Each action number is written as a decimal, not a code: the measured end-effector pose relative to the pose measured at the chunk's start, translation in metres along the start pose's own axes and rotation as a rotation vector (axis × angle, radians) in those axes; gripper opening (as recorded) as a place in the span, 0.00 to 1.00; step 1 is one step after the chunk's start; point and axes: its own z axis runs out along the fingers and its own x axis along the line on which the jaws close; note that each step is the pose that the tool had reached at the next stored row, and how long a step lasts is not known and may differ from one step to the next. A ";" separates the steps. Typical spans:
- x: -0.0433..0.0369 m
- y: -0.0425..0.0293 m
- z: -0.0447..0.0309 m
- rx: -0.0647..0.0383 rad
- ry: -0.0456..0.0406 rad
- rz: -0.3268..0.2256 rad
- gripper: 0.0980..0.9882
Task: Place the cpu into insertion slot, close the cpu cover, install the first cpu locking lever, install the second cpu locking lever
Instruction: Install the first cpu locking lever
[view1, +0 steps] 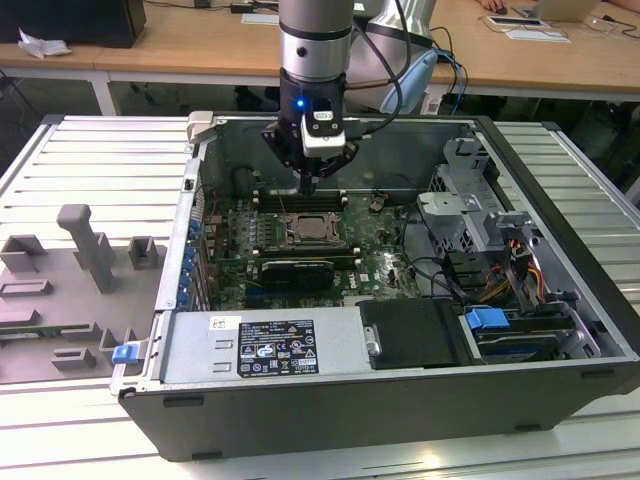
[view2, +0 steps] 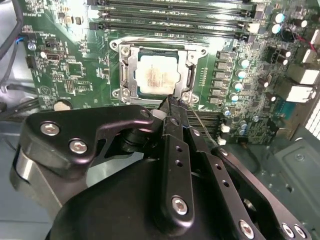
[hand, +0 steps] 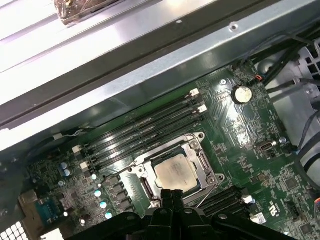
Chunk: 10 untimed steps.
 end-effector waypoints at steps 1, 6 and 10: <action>0.0000 0.0000 0.0000 0.000 0.0002 -0.011 0.01; 0.0000 0.0000 0.0001 0.000 0.0014 -0.072 0.01; 0.0000 0.0000 0.0002 -0.001 0.0023 -0.116 0.01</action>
